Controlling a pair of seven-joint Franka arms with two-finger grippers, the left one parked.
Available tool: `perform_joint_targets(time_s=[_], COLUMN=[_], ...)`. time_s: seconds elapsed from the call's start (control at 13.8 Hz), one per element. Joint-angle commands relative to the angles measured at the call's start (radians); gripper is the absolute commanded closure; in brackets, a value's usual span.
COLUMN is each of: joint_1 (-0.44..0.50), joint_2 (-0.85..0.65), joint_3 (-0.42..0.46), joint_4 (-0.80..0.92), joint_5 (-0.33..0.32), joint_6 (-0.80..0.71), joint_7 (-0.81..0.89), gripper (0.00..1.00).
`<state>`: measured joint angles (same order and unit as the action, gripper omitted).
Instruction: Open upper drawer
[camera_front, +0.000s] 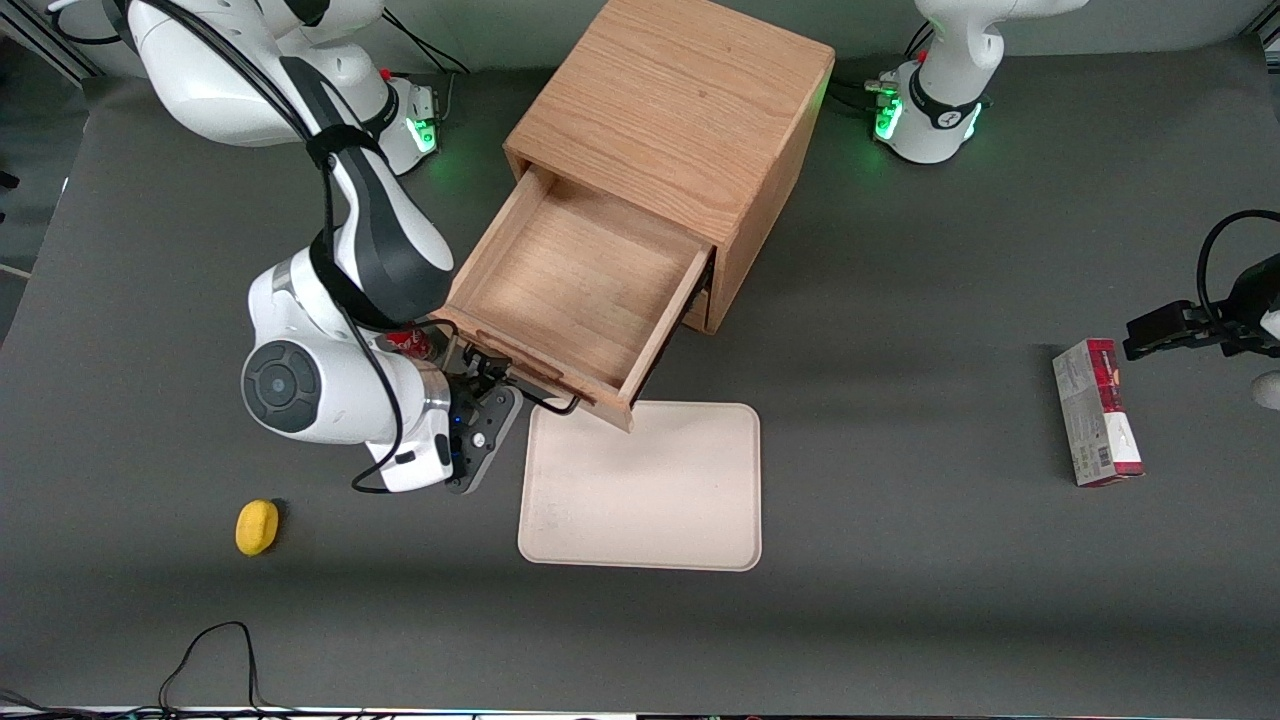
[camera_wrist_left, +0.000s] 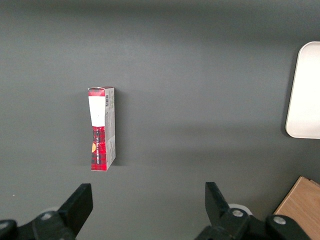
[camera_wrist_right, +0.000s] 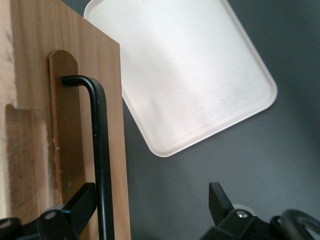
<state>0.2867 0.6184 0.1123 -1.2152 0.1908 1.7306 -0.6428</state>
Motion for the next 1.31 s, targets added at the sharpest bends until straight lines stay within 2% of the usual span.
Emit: perform_joint_targets(time_s=[0.0, 0.15, 0.22, 0.36, 0.44, 0.51, 0.65, 1.02, 1.23], joint_1=[-0.021, -0.024, -0.024, -0.015, -0.017, -0.018, -0.023, -0.018, -0.017], joint_2=[0.001, -0.023, -0.035, -0.077, -0.092, -0.118, -0.227, -0.538, -0.696], joint_3=[0.001, -0.025, -0.032, -0.037, -0.036, -0.037, -0.042, -0.144, -0.247], joint_4=[0.069, 0.072, 0.072, 0.057, 0.049, 0.025, -0.105, -0.444, -0.636], joint_5=[-0.022, -0.042, -0.075, -0.216, -0.241, -0.240, -0.238, -0.208, -0.170], joint_6=[-0.013, -0.042, -0.043, -0.055, -0.101, -0.155, -0.158, -0.149, -0.122], joint_7=[0.002, 0.002, 0.002, 0.056, 0.086, 0.125, 0.192, 0.307, 0.440], gripper=[0.00, 0.00, 0.00, 0.00, 0.00, 0.00, 0.00, 0.00, 0.00])
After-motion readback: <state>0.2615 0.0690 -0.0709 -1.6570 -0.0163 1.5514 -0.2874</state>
